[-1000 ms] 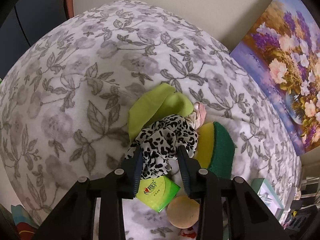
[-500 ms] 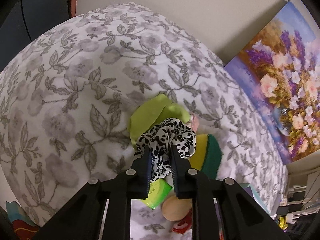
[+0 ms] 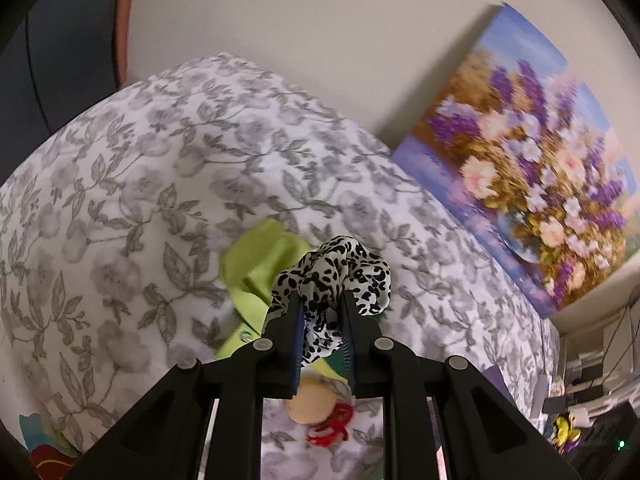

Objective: Organize soft objects
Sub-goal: 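Lift and carry the scrunchie with the left tool while the right tool carries the packet to the tray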

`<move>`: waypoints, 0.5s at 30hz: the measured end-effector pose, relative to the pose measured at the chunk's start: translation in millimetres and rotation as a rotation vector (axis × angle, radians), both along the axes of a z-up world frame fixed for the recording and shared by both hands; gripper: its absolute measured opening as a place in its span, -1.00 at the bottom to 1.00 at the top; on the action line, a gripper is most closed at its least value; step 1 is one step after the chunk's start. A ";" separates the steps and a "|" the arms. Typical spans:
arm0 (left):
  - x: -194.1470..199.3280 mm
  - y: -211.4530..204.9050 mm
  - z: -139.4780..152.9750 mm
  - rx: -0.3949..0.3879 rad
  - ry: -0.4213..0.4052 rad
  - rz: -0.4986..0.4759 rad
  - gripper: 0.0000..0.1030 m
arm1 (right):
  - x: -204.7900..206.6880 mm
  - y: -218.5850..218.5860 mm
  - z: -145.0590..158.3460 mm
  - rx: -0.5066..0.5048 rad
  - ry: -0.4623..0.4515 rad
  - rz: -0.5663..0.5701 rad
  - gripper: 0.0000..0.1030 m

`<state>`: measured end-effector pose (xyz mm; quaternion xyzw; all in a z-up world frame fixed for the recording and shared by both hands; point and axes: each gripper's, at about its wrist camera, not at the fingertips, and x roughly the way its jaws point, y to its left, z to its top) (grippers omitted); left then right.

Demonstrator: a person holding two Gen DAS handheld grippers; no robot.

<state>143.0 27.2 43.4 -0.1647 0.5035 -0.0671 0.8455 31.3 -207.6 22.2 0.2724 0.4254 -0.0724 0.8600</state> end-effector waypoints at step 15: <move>-56.7 -111.4 14.2 0.084 -0.057 -0.265 -0.65 | -67.4 -103.2 3.6 -0.006 0.038 -0.252 -0.82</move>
